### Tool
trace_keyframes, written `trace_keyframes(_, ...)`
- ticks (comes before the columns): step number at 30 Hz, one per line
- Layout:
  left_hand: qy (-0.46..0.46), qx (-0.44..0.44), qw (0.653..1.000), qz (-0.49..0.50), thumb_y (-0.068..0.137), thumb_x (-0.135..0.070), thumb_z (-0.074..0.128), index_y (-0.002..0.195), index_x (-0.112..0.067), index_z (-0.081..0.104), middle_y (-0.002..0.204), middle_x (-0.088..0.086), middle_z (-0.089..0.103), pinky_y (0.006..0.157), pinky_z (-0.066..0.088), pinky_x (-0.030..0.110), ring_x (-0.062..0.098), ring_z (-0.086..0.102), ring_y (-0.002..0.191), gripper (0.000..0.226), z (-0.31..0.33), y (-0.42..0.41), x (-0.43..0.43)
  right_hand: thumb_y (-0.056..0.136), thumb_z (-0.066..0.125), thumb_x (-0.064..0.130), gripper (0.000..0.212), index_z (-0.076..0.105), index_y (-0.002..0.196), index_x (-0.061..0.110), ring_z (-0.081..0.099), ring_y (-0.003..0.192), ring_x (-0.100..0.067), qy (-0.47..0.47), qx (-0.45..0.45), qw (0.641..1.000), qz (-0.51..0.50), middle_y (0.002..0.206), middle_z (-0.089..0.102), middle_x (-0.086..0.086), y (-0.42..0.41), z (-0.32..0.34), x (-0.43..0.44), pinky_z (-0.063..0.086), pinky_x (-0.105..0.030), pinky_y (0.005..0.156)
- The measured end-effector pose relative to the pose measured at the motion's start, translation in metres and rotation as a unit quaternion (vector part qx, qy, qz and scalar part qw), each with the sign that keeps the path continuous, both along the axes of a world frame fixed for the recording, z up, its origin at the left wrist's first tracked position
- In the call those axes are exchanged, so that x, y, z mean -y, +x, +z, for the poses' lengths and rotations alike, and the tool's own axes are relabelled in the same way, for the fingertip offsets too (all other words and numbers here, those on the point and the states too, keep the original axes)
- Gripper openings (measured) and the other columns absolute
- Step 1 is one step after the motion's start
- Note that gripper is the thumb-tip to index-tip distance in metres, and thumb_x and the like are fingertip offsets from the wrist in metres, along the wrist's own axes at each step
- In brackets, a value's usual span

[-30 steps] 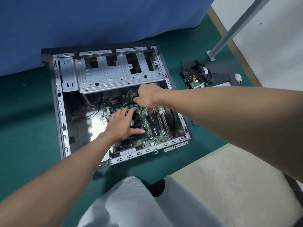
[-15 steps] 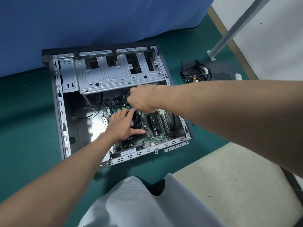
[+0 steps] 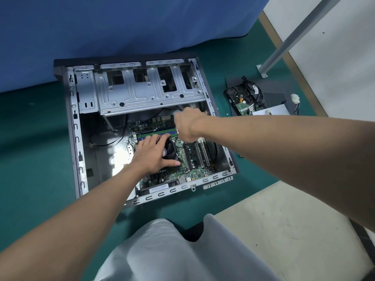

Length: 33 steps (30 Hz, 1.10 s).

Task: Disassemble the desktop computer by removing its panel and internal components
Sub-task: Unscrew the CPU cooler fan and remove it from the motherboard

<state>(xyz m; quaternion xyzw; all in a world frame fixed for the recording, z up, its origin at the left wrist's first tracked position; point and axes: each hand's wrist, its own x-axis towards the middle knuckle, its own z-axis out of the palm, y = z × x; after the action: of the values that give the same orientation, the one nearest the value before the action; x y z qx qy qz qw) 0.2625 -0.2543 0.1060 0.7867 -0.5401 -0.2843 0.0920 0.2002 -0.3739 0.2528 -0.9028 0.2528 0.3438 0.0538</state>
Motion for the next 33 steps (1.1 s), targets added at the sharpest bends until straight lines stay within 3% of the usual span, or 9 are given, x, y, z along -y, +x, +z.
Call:
trace_keyframes(4, -0.003, 0.005, 1.000, -0.002, 0.067, -0.083, 0.050, 0.145, -0.027, 0.024, 0.128, 0.003, 0.041, 0.101, 0.025, 0.036, 0.023, 0.035, 0.118, 0.099, 0.000, 0.000, 0.001, 0.097, 0.041, 0.015, 0.023, 0.061, 0.109, 0.014, 0.062, 0.090, -0.031, -0.094, 0.008, 0.932, 0.349, 0.103, 0.064, -0.009, -0.015, -0.002, -0.005, 0.034, -0.033, 0.060)
trace_keyframes(7, -0.004, 0.004, 1.000, -0.005, 0.067, -0.083, 0.050, 0.144, -0.026, 0.024, 0.127, 0.003, 0.041, 0.100, 0.025, 0.036, 0.023, 0.035, 0.117, 0.099, 0.000, 0.000, 0.000, 0.097, 0.042, 0.014, 0.023, 0.061, 0.111, 0.013, 0.062, 0.097, -0.033, -0.104, 0.010, 0.924, 0.367, 0.105, 0.063, -0.009, -0.014, -0.004, -0.007, 0.034, -0.033, 0.061)
trace_keyframes(12, -0.010, 0.003, 1.000, -0.003, 0.064, -0.085, 0.048, 0.145, -0.027, 0.022, 0.121, 0.000, 0.039, 0.100, 0.025, 0.035, 0.023, 0.036, 0.118, 0.103, 0.000, 0.000, -0.001, 0.094, 0.053, 0.031, 0.037, 0.051, 0.065, 0.009, 0.059, 0.076, -0.028, 0.076, 0.047, 0.994, 0.062, 0.066, 0.055, -0.006, 0.002, 0.000, 0.001, 0.045, -0.030, 0.063)
trace_keyframes(15, -0.012, -0.001, 1.000, 0.004, 0.066, -0.082, 0.053, 0.149, -0.027, 0.019, 0.131, 0.002, 0.040, 0.101, 0.024, 0.035, 0.023, 0.034, 0.122, 0.105, -0.001, 0.000, -0.001, 0.095, 0.041, 0.017, 0.032, 0.054, 0.069, 0.003, 0.061, 0.053, -0.025, 0.156, 0.118, 0.949, -0.246, 0.065, 0.064, -0.015, 0.010, -0.003, 0.005, 0.046, -0.024, 0.044)
trace_keyframes(18, -0.008, -0.006, 1.000, 0.006, 0.066, -0.081, 0.054, 0.149, -0.027, 0.018, 0.135, 0.003, 0.039, 0.102, 0.023, 0.035, 0.023, 0.033, 0.123, 0.106, -0.001, 0.000, -0.001, 0.099, 0.029, 0.017, 0.027, 0.050, 0.088, 0.004, 0.032, 0.040, -0.010, 0.174, 0.010, 0.906, -0.385, 0.062, 0.049, -0.008, 0.017, -0.005, 0.009, 0.023, -0.015, 0.034)
trace_keyframes(21, -0.009, -0.006, 1.000, 0.006, 0.065, -0.082, 0.053, 0.150, -0.027, 0.018, 0.135, 0.004, 0.039, 0.103, 0.023, 0.036, 0.023, 0.033, 0.124, 0.107, -0.001, 0.000, -0.001, 0.098, 0.029, 0.007, 0.024, 0.045, 0.080, 0.006, 0.027, 0.046, -0.009, 0.153, -0.092, 0.952, -0.250, 0.061, 0.038, -0.006, 0.024, -0.003, 0.010, 0.024, -0.017, 0.036)
trace_keyframes(24, -0.004, -0.002, 1.000, 0.002, 0.066, -0.082, 0.052, 0.150, -0.027, 0.017, 0.134, 0.005, 0.039, 0.103, 0.024, 0.037, 0.023, 0.033, 0.123, 0.106, -0.001, 0.000, 0.000, 0.095, 0.045, 0.009, 0.019, 0.046, 0.075, 0.006, 0.040, 0.055, -0.013, 0.001, -0.034, 0.998, 0.046, 0.070, 0.042, -0.004, 0.017, 0.001, 0.004, 0.030, -0.022, 0.043)
trace_keyframes(28, 0.001, 0.004, 1.000, -0.002, 0.066, -0.083, 0.051, 0.148, -0.027, 0.018, 0.129, 0.004, 0.040, 0.102, 0.026, 0.036, 0.023, 0.035, 0.119, 0.104, -0.001, 0.000, 0.000, 0.095, 0.053, 0.016, 0.017, 0.054, 0.112, 0.012, 0.053, 0.077, -0.023, -0.089, -0.055, 0.926, 0.363, 0.095, 0.052, -0.009, 0.012, -0.001, 0.004, 0.035, -0.031, 0.057)
trace_keyframes(33, 0.001, 0.004, 1.000, -0.005, 0.065, -0.084, 0.050, 0.148, -0.029, 0.018, 0.128, 0.003, 0.039, 0.101, 0.026, 0.037, 0.024, 0.035, 0.120, 0.104, -0.001, 0.001, -0.001, 0.089, 0.063, 0.038, 0.039, 0.045, 0.070, 0.008, 0.049, 0.059, -0.018, 0.025, 0.041, 0.987, 0.156, 0.066, 0.048, -0.002, 0.015, -0.004, 0.012, 0.037, -0.027, 0.051)
